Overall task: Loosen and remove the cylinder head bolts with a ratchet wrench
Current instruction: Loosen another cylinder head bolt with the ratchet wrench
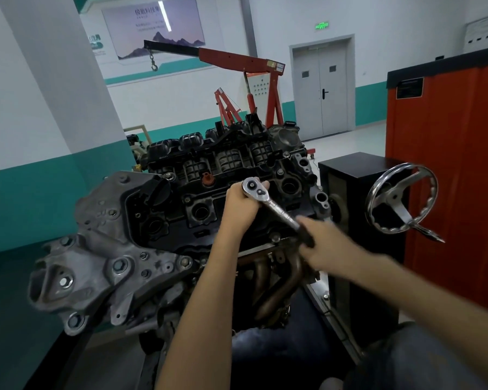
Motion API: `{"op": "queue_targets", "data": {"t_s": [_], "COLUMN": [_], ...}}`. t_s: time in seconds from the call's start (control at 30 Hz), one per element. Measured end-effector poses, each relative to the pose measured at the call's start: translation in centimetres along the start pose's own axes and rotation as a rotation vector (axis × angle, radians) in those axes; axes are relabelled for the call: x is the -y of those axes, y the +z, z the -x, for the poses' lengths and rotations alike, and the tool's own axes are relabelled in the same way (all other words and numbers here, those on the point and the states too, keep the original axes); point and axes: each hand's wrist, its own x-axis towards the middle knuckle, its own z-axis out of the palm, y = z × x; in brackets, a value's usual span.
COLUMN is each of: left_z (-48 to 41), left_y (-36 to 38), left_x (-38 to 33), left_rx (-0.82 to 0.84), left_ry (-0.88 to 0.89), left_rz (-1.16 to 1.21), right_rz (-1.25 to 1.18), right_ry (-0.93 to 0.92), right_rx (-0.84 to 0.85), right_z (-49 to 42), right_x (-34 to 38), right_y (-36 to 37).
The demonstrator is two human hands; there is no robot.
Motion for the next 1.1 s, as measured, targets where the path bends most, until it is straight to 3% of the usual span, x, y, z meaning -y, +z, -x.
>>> {"op": "queue_targets", "data": {"t_s": [0.13, 0.2, 0.27, 0.37, 0.53, 0.6, 0.73, 0.8, 0.9, 1.0, 1.1], "left_z": [0.0, 0.4, 0.9, 1.3, 0.9, 0.7, 0.3, 0.1, -0.1, 0.5, 1.1], "left_y": [-0.4, -0.1, 0.6, 1.9, 2.0, 1.4, 0.4, 0.3, 0.1, 0.3, 1.6], "left_x": [-0.4, -0.2, 0.0, -0.2, -0.3, -0.2, 0.2, 0.2, 0.2, 0.5, 0.3], "left_rx": [-0.010, -0.081, -0.159, -0.273, -0.327, -0.286, -0.101, -0.060, -0.100, -0.154, -0.212], "left_ry": [0.013, -0.004, -0.019, -0.027, -0.043, -0.050, 0.027, 0.033, 0.022, 0.002, 0.023], "left_rz": [-0.048, 0.043, 0.126, 0.185, 0.097, 0.086, 0.065, 0.048, 0.049, 0.132, 0.169], "right_rz": [0.548, 0.631, 0.514, 0.079, -0.409, -0.378, -0.041, 0.282, 0.694, 0.605, 0.156], "right_ry": [-0.128, -0.155, -0.078, 0.033, 0.140, 0.135, 0.008, -0.069, -0.198, -0.162, 0.010], "right_rx": [0.058, 0.008, -0.023, -0.112, -0.179, -0.151, 0.015, 0.096, 0.050, -0.045, -0.111], "right_z": [-4.2, -4.8, -3.2, 0.4, 1.2, 1.1, 0.3, -1.9, -5.2, -4.1, -0.1], "right_x": [-0.4, 0.1, -0.2, 0.5, 5.3, 5.1, 1.2, -0.5, -0.5, -0.7, -0.5], "right_y": [-7.4, -7.2, -4.9, 0.7, 8.4, 7.9, 0.3, -4.5, -7.9, -5.5, 0.2]}}
